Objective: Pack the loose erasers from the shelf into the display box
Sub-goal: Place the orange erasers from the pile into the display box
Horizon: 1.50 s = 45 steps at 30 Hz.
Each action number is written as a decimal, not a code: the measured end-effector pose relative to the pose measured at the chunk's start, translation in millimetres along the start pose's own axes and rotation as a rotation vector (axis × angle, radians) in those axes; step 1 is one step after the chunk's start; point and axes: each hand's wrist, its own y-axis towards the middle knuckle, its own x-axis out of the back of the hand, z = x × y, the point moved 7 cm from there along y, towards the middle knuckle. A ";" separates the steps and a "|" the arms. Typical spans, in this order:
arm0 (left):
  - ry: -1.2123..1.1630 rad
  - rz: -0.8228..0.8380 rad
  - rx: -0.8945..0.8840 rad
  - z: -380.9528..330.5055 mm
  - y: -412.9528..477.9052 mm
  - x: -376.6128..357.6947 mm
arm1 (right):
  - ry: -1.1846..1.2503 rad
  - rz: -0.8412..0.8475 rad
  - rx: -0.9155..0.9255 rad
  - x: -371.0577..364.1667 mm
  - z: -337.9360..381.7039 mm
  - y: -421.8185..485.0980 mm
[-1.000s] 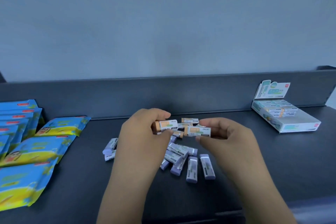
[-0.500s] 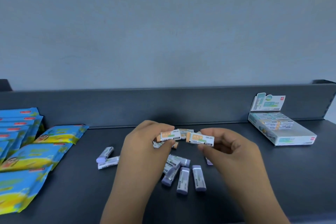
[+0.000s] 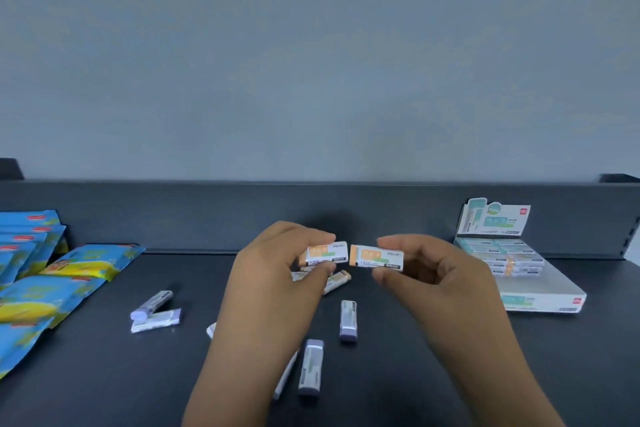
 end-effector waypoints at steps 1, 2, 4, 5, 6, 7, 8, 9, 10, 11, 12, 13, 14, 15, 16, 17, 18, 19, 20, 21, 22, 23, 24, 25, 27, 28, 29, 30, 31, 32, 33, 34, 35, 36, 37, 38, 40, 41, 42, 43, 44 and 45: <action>-0.004 -0.009 -0.003 -6.5 0.3 -5.8 | 0.010 0.002 0.004 7.8 0.0 3.5; -0.011 -0.019 -0.004 -12.7 0.6 -11.7 | 0.018 0.003 0.006 15.5 -0.4 7.0; -0.027 -0.044 -0.008 -23.5 1.4 -22.9 | 0.019 0.007 0.006 29.8 -1.7 13.7; -0.029 -0.056 -0.012 -28.2 1.7 -28.2 | 0.018 0.012 0.003 36.1 -2.2 16.9; -0.024 -0.067 -0.014 -32.7 1.3 -33.1 | 0.016 0.018 0.002 42.1 -2.3 19.9; -0.016 -0.082 -0.011 -36.4 0.4 -37.6 | 0.017 0.024 0.002 47.4 -2.2 22.6; -0.013 -0.096 -0.005 -39.7 -1.4 -41.5 | 0.018 0.029 0.005 52.5 -2.1 24.9; -0.019 -0.109 0.006 -42.2 -3.8 -45.0 | 0.015 0.035 0.007 57.0 -1.9 26.6; -0.033 -0.120 0.020 -44.1 -6.6 -48.2 | 0.006 0.043 0.010 61.0 -2.0 27.5; -0.045 -0.130 0.035 -45.2 -9.4 -50.8 | -0.006 0.055 0.012 63.9 -2.1 27.9; -0.045 -0.140 0.046 -45.3 -11.8 -53.2 | -0.020 0.069 0.014 66.1 -2.5 28.1; -0.033 -0.146 0.054 -45.5 -13.9 -55.5 | -0.032 0.085 0.016 67.8 -3.0 28.0; -0.016 -0.149 0.060 -46.4 -15.6 -57.7 | -0.040 0.100 0.020 69.2 -3.5 27.8; 0.000 -0.153 0.062 -48.1 -16.8 -59.1 | -0.039 0.114 0.023 70.7 -3.9 27.4; 0.015 -0.156 0.061 -50.6 -17.4 -60.3 | -0.035 0.123 0.025 72.2 -3.9 26.8; 0.031 -0.157 0.057 -53.4 -17.6 -61.3 | -0.025 0.126 0.027 74.2 -3.3 26.3; 0.044 -0.152 0.051 -56.9 -16.7 -62.6 | -0.012 0.120 0.027 77.0 -3.2 26.0; 0.056 -0.140 0.042 -60.4 -14.9 -64.0 | 0.008 0.106 0.018 80.5 -4.6 26.2; 0.069 -0.121 0.028 -63.6 -12.1 -66.0 | 0.031 0.089 0.001 84.6 -7.2 26.1; 0.082 -0.105 0.014 -66.9 -9.8 -68.0 | 0.051 0.081 -0.015 88.0 -9.5 25.8; 0.090 -0.095 0.003 -69.9 -8.0 -70.0 | 0.068 0.078 -0.026 90.5 -11.1 25.1; 0.089 -0.085 -0.005 -72.7 -5.9 -72.8 | 0.082 0.069 -0.037 93.5 -12.4 24.5; 0.077 -0.073 -0.006 -75.3 -3.9 -76.8 | 0.093 0.053 -0.049 97.0 -13.8 24.6; 0.062 -0.059 -0.006 -77.5 -1.8 -81.5 | 0.103 0.031 -0.061 101.1 -15.1 24.5; 0.042 -0.027 -0.021 -80.3 1.5 -91.7 | 0.103 -0.011 -0.079 109.4 -17.9 24.4; 0.034 -0.007 -0.029 -81.3 2.0 -96.7 | 0.093 -0.025 -0.083 113.2 -19.3 24.0; 0.026 0.011 -0.037 -82.2 1.9 -101.0 | 0.088 -0.038 -0.084 116.7 -20.7 23.6; 0.018 0.026 -0.044 -82.6 2.1 -104.8 | 0.092 -0.053 -0.086 120.4 -22.7 22.7; 0.010 0.037 -0.043 -82.0 2.3 -108.1 | 0.101 -0.067 -0.091 123.7 -25.1 21.5; 0.003 0.048 -0.038 -81.1 2.7 -111.3 | 0.106 -0.079 -0.097 126.7 -27.7 20.4; -0.002 0.064 -0.031 -80.7 3.2 -114.9 | 0.105 -0.090 -0.105 129.9 -30.0 19.3; -0.006 0.086 -0.030 -81.2 3.8 -119.2 | 0.101 -0.102 -0.115 133.3 -32.4 18.5; -0.010 0.108 -0.035 -83.2 4.8 -123.5 | 0.099 -0.112 -0.123 136.9 -34.1 18.1; -0.015 0.123 -0.045 -85.8 6.1 -127.0 | 0.098 -0.124 -0.128 141.0 -34.9 18.1; -0.024 0.132 -0.055 -88.9 8.4 -129.9 | 0.100 -0.138 -0.131 145.9 -34.8 19.0; -0.035 0.135 -0.061 -92.2 10.9 -132.7 | 0.104 -0.149 -0.131 151.2 -34.3 20.6; -0.049 0.144 -0.071 -100.4 15.1 -139.2 | 0.120 -0.159 -0.126 161.5 -33.0 25.0; -0.050 0.151 -0.082 -105.1 16.6 -143.7 | 0.130 -0.164 -0.122 166.3 -31.6 27.6; -0.046 0.158 -0.093 -109.7 18.0 -148.7 | 0.136 -0.167 -0.118 170.9 -30.4 30.1; -0.040 0.161 -0.102 -113.7 19.3 -154.0 | 0.135 -0.166 -0.115 174.9 -29.4 32.6; -0.035 0.161 -0.106 -116.6 21.2 -159.0 | 0.125 -0.162 -0.112 178.5 -29.3 35.4; -0.027 0.162 -0.109 -119.2 23.3 -163.5 | 0.112 -0.157 -0.113 182.4 -29.5 38.3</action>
